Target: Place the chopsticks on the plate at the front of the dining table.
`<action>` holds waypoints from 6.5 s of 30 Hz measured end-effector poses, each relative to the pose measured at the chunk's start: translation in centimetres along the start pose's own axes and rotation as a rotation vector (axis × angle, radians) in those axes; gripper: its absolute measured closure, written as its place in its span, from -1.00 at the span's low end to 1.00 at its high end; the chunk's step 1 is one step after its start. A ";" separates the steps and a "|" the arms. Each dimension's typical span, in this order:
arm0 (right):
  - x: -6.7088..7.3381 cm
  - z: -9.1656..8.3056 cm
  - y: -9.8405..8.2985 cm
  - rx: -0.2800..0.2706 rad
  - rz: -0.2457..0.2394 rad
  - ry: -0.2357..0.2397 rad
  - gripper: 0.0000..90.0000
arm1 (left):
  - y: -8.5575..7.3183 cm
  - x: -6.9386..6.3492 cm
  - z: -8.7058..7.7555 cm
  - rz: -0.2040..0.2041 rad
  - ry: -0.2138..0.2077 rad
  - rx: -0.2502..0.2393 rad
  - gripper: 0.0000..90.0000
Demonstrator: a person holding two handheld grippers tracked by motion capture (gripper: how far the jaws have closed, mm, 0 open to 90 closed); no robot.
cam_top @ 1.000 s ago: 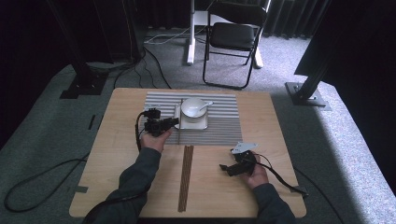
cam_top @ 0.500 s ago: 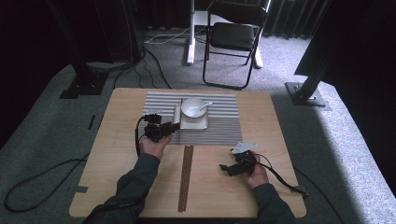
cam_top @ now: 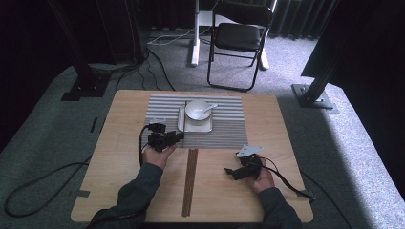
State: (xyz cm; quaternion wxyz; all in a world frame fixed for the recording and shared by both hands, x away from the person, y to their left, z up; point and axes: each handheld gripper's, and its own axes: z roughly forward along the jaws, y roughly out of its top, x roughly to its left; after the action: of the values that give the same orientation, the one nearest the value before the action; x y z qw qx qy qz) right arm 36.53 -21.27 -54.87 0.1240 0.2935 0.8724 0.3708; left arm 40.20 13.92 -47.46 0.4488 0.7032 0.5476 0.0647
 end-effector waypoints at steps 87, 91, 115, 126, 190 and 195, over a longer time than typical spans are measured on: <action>0.0 0.0 0.0 -0.001 -0.002 0.001 -0.73 | -9.3 -2.4 -0.4 0.156 0.063 0.136 0.06; 0.0 0.0 0.0 0.000 -0.002 0.001 -0.73 | -9.6 -2.6 -0.2 0.178 0.074 0.145 0.06; 0.0 0.0 0.0 0.000 -0.003 0.001 -0.73 | -11.1 -5.1 0.6 0.374 0.187 0.158 0.10; 0.0 0.0 0.0 0.000 -0.003 0.002 -0.73 | -11.2 -5.3 0.3 0.387 0.205 0.178 0.15; 0.0 0.0 0.0 0.000 -0.003 0.001 -0.73 | -9.4 -0.4 -2.6 0.192 0.257 0.138 0.87; 0.0 0.0 0.0 0.000 -0.003 0.001 -0.73 | -9.3 -0.3 -2.6 0.175 0.250 0.136 0.87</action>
State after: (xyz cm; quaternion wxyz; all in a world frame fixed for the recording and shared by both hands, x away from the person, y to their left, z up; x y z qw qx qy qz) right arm 36.51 -21.27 -54.88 0.1240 0.2921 0.8728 0.3709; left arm 31.99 15.11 -52.32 0.3211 0.7635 0.5390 0.1534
